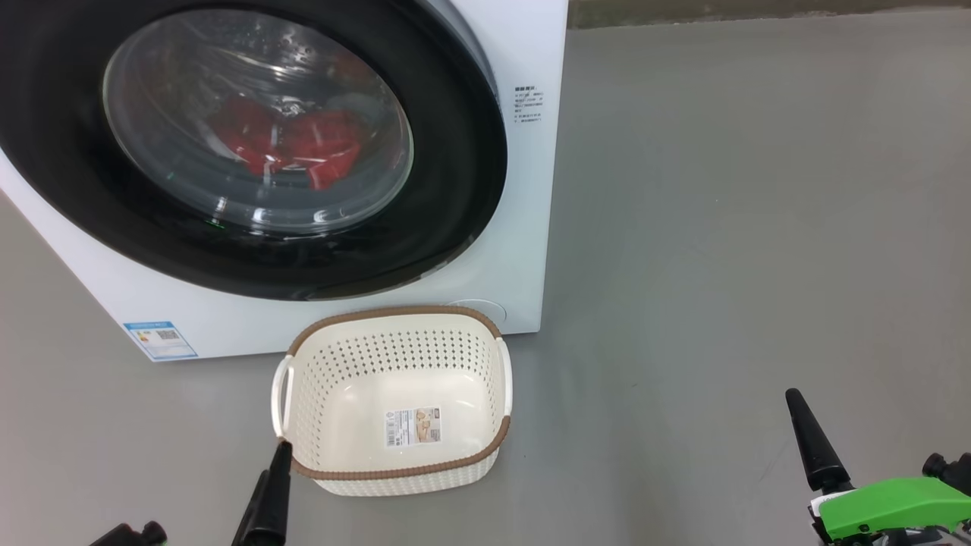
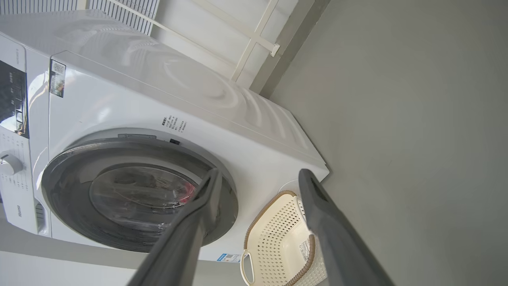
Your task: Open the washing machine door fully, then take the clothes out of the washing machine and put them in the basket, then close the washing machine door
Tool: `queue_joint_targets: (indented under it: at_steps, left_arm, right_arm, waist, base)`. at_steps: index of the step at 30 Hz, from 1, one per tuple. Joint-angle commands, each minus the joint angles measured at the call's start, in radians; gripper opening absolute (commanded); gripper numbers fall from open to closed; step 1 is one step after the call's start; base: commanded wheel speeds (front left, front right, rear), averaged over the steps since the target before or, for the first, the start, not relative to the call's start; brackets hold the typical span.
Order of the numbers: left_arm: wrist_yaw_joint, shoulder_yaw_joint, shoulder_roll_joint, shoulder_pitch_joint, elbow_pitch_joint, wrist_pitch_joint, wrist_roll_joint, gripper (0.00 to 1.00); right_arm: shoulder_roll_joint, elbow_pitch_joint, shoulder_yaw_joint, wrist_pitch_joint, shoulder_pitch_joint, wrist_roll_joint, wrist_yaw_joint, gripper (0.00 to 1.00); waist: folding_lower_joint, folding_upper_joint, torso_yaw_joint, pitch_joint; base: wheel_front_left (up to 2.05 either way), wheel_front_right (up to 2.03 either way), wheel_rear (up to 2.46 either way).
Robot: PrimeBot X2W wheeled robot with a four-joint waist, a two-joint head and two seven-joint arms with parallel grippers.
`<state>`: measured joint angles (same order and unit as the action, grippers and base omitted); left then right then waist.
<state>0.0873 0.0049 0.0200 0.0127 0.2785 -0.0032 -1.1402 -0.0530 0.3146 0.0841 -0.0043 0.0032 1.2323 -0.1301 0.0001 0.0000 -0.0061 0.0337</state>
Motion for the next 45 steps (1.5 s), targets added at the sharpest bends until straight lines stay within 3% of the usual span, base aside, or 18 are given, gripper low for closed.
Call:
queue_joint_targets:
  at_steps: [1, 45]
  left_arm:
    - [-0.004, 0.007, 0.015, 0.027, -0.034, -0.013, 0.032, 1.0]
    - [-0.139, -0.102, 0.048, 0.021, -0.105, -0.14, 0.62, 1.0]
  right_arm:
    - [-0.019, -0.031, -0.009, -0.012, -0.01, -0.03, 0.0, 1.0]
    - [-0.071, -0.076, -0.048, -0.138, 0.02, -0.558, 0.0, 1.0]
  waist:
    - [-0.0001, 0.0, 0.0, 0.002]
    - [-0.0001, 0.0, -0.007, 0.006]
  base:
    - [0.0, 0.0, 0.0]
    - [0.0, 0.0, 0.0]
